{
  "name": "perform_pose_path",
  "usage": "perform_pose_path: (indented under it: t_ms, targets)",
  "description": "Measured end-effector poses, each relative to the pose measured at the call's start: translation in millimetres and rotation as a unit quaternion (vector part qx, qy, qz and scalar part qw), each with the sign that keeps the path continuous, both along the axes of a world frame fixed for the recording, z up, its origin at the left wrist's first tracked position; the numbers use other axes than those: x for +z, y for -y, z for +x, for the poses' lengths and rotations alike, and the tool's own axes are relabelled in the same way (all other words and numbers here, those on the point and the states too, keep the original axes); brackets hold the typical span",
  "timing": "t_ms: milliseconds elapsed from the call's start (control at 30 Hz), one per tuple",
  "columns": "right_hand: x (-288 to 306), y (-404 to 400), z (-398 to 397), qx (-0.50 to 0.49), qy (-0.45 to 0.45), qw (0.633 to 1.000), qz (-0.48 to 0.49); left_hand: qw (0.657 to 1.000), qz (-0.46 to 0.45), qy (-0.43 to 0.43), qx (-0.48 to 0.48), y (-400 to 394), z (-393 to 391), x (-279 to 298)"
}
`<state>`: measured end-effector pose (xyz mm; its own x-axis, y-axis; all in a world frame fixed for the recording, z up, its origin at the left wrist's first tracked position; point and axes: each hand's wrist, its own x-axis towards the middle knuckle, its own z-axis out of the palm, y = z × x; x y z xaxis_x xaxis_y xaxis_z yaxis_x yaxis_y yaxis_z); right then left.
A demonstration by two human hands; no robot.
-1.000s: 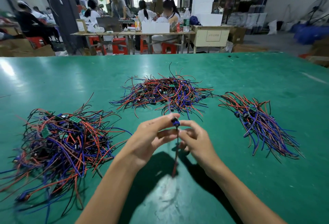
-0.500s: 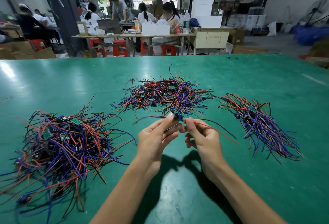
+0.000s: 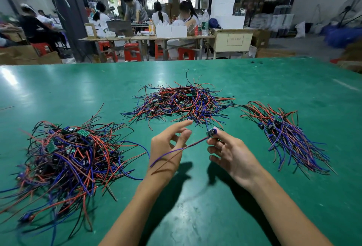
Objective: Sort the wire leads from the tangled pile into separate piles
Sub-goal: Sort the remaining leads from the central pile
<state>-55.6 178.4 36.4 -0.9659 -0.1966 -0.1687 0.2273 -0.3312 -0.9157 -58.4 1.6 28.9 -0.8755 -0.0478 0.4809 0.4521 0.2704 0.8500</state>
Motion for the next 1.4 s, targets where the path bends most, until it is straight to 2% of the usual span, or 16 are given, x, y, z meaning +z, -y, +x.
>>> perform_pose_path:
  t_ms: [100,233,300,433,600,700,1067,1200,1400]
  targets:
    - [0,-3,-3,0.032,0.002,0.999,0.029,0.989,0.083,0.09,-0.084,-5,2,6]
    - [-3,-6,-6,0.006,-0.074,0.985,0.155,0.937,0.135,0.237,-0.219,-11,9,16]
    - [-5,-7,-6,-0.018,-0.12,0.973,0.194,0.925,0.147,0.266,-0.227,-14,13,16]
    - [-7,-9,-6,-0.071,-0.158,0.967,0.189,0.91,0.159,0.304,-0.232,-20,14,13]
    - [-7,-7,-4,-0.043,-0.136,0.977,0.16,0.89,0.159,0.342,-0.257,-24,19,13]
    - [-6,-6,-3,-0.025,-0.139,0.977,0.16,0.879,0.194,0.357,-0.251,-25,19,13]
    - [-8,4,2,0.051,-0.144,0.98,0.127,0.928,0.163,0.303,-0.143,-28,22,15]
    - [-9,12,5,0.071,-0.127,0.986,0.087,0.943,0.131,0.281,-0.119,-28,24,17]
    - [-8,10,3,0.019,-0.132,0.983,0.129,0.952,0.091,0.265,-0.124,-21,24,25]
